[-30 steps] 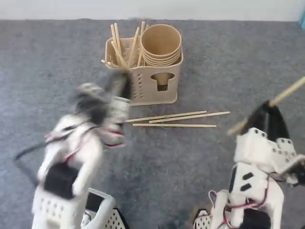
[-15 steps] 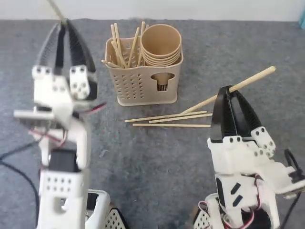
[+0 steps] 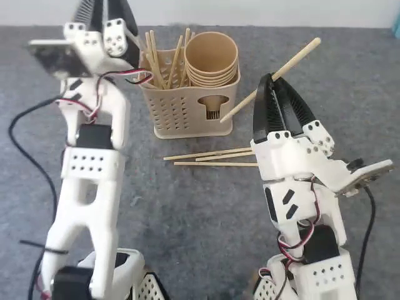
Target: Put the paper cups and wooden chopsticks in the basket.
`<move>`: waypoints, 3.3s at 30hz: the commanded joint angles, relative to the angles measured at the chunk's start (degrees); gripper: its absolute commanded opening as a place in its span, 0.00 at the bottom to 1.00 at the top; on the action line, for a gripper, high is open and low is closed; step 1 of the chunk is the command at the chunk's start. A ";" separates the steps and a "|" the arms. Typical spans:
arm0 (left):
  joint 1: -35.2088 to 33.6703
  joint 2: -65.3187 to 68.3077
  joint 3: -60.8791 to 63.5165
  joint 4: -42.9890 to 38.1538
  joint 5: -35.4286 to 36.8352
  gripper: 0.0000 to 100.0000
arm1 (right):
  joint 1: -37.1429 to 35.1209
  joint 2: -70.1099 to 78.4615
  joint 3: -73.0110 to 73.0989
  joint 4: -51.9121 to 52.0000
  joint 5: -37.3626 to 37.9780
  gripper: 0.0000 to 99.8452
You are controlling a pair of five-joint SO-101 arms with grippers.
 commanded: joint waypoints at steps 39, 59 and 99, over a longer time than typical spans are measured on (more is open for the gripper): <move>-27.43 -31.03 52.00 19.25 13.10 0.21 | -8.84 85.85 -62.33 -22.99 11.60 0.01; -20.66 -30.95 53.58 20.31 6.95 0.21 | -11.30 60.35 -62.51 30.99 10.81 0.16; -18.73 -30.86 53.49 21.45 6.77 0.21 | 10.42 89.19 -39.74 38.99 50.11 0.15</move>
